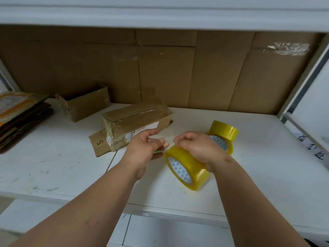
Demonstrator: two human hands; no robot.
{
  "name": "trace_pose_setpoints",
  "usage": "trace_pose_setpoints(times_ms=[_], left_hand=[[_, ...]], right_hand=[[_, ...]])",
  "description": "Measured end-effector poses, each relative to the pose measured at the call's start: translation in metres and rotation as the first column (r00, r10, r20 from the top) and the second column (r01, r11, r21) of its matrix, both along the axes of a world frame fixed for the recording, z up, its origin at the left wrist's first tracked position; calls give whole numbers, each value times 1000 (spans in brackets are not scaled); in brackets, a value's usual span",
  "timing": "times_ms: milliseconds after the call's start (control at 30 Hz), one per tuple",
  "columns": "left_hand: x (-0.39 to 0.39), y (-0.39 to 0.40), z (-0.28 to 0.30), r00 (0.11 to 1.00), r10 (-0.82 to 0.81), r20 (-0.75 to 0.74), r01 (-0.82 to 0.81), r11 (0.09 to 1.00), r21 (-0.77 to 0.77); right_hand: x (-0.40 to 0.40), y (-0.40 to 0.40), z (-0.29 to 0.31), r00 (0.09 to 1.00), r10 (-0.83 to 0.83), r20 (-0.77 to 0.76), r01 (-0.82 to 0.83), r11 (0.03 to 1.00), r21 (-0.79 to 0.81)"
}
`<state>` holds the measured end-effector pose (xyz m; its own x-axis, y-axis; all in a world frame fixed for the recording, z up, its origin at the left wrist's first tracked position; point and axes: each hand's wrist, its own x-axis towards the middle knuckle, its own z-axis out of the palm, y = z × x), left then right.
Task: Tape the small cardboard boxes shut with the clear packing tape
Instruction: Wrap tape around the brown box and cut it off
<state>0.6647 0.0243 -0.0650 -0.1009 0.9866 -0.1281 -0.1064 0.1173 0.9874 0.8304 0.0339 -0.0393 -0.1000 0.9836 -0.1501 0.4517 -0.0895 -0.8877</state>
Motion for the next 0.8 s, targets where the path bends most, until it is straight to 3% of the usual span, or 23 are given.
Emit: trace_pose_setpoints(times_ms=[100, 200, 333, 500, 800], left_hand=[[7, 3, -1, 999, -35, -24, 34, 999, -43], [9, 4, -7, 995, -67, -75, 61, 995, -79], [7, 1, -21, 990, -97, -104, 82, 987, -138], [0, -1, -31, 995, -89, 54, 100, 962, -255], [-13, -15, -46, 1000, -28, 10, 30, 939, -343]], right_hand=[[13, -1, 6, 980, 27, 198, -46, 995, 90], [14, -8, 3, 899, 24, 436, -122, 973, 198], [6, -19, -15, 792, 25, 610, -216, 946, 241], [-1, -23, -30, 830, 1, 557, -164, 956, 242], [-17, -37, -47, 778, 113, 618, -238, 963, 124]])
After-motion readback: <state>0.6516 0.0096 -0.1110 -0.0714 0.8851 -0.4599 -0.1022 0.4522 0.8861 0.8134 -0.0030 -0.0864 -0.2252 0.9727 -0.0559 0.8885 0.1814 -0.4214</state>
